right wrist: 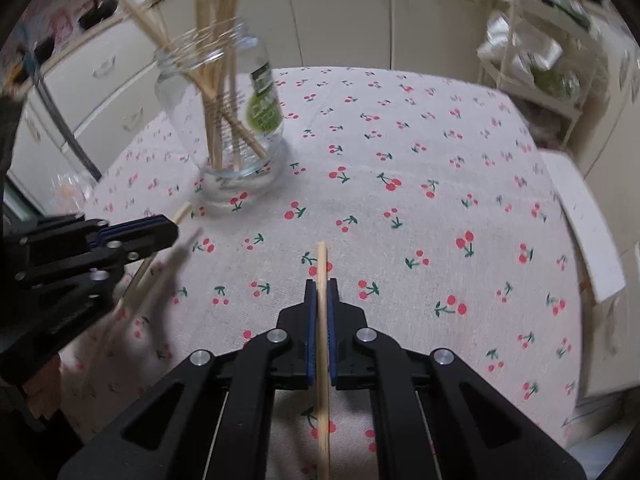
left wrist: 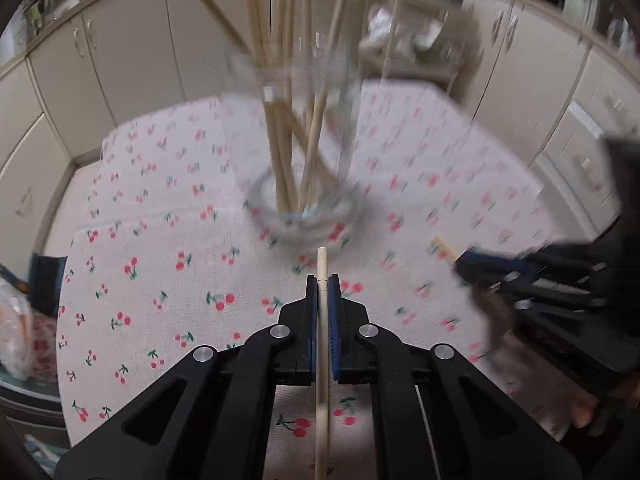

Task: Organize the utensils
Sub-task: 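Lift the left chopstick over the jar while the right gripper lifts its chopstick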

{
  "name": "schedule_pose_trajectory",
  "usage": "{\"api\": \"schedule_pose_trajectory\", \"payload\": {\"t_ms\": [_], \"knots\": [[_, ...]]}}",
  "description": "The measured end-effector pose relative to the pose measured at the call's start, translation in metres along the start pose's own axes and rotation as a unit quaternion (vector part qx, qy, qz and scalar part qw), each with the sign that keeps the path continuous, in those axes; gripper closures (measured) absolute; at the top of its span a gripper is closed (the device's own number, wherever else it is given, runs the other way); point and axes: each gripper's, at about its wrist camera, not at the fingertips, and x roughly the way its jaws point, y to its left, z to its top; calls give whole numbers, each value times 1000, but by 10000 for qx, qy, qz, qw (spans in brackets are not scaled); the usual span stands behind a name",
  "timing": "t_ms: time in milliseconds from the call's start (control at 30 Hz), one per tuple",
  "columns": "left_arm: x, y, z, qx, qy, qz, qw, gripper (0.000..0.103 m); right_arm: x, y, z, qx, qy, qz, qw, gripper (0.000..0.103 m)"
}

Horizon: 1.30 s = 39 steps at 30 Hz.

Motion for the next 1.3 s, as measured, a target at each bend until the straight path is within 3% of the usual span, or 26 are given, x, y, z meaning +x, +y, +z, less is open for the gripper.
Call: {"api": "schedule_pose_trajectory", "payload": {"t_ms": [133, 200, 500, 667, 833, 933, 1033, 1300], "knots": [[-40, 14, 8, -365, -909, -629, 9932, 98, 1, -9, 2, 333, 7, 250, 9991, 97], [-62, 26, 19, -675, -1416, -895, 9836, 98, 1, -12, 2, 456, 5, 343, 9984, 97], [-117, 48, 87, -1336, -3002, -966, 9395, 98, 3, -25, 5, 841, 9, 642, 9944, 97], [-114, 45, 111, -1688, -3618, -604, 9149, 98, 3, -26, 5, 897, 2, 686, 9936, 97], [-114, 34, 127, -1751, -4094, -155, 8952, 98, 4, -27, 4, 940, -8, 729, 9929, 97], [-114, 25, 137, -1685, -4447, 259, 8793, 98, 4, -28, 5, 980, -24, 747, 9924, 97], [-111, 18, 144, -1613, -4608, 488, 8713, 98, 4, -28, 4, 1018, -26, 778, 9918, 97], [-89, 3, 149, -1476, -4784, 853, 8615, 98, 4, -28, 4, 1058, -33, 818, 9910, 97]]}}
